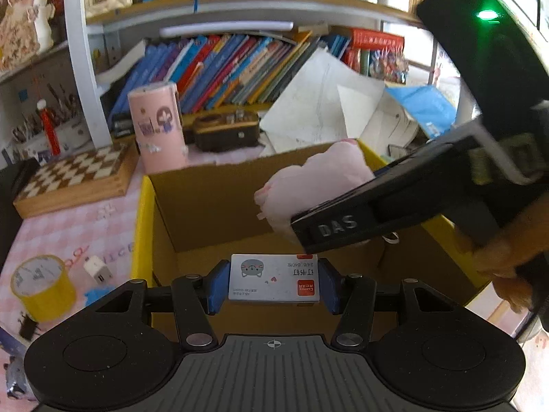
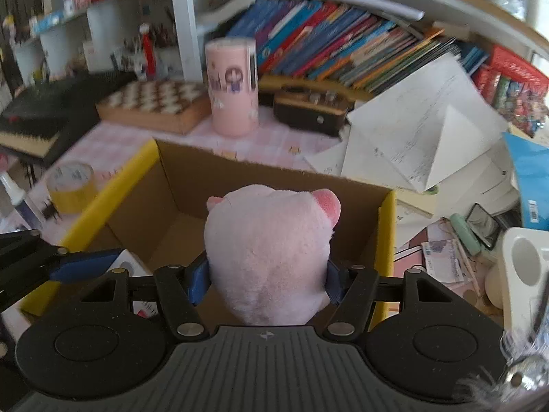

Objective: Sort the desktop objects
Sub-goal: 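Release the plush into the yellow box while the left tool drops the white box in, then raise both open tools up out of the yellow box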

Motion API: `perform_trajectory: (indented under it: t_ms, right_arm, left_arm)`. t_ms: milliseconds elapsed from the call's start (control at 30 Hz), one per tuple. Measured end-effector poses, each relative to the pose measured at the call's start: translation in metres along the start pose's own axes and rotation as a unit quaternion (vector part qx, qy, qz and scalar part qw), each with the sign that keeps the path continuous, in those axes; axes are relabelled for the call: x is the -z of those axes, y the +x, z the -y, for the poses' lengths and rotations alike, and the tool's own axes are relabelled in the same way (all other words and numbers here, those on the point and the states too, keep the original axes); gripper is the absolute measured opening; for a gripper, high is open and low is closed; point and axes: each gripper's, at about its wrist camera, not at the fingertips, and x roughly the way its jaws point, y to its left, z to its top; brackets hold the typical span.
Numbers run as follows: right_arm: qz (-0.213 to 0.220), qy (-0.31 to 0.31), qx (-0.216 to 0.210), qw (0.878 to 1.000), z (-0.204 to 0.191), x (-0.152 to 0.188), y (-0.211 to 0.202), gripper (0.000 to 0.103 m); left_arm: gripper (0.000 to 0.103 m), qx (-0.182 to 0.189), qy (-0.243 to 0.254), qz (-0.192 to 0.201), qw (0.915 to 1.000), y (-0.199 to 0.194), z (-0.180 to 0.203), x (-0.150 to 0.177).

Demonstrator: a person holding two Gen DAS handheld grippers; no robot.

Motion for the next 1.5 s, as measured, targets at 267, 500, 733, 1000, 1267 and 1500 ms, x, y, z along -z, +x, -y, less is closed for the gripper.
perform_trajectory:
  t_ms: [267,500,733,1000,1267,1500]
  right_arm:
    - [-0.051,-0.058,0.01,0.997,-0.001,-0.004,0.037,0.063]
    - [-0.058,-0.085,0.009,0.995,-0.007,-0.005,0.046,0.063]
    - [-0.062,-0.082,0.008,0.995,-0.008,-0.007,0.052,0.065]
    - [-0.036,-0.075,0.014,0.996,-0.006,-0.007,0.039,0.071]
    - [0.021,-0.048,0.014,0.999,-0.002,-0.006,-0.003,0.071]
    - [0.086,-0.03,0.02,0.996,-0.002,0.0,-0.05,0.073]
  left_arm:
    - [0.053,-0.003,-0.008,-0.025,0.9997,0.015,0.0,0.001]
    - [0.053,-0.011,-0.013,-0.034,0.9993,0.02,-0.002,0.003]
    - [0.054,-0.012,-0.014,-0.036,0.9992,0.02,-0.004,0.003]
    - [0.063,-0.019,-0.005,-0.007,0.9998,0.004,-0.001,-0.001]
    - [0.072,-0.039,0.002,0.043,0.9983,-0.03,0.001,-0.009]
    - [0.077,-0.065,-0.018,0.074,0.995,-0.062,-0.004,-0.007]
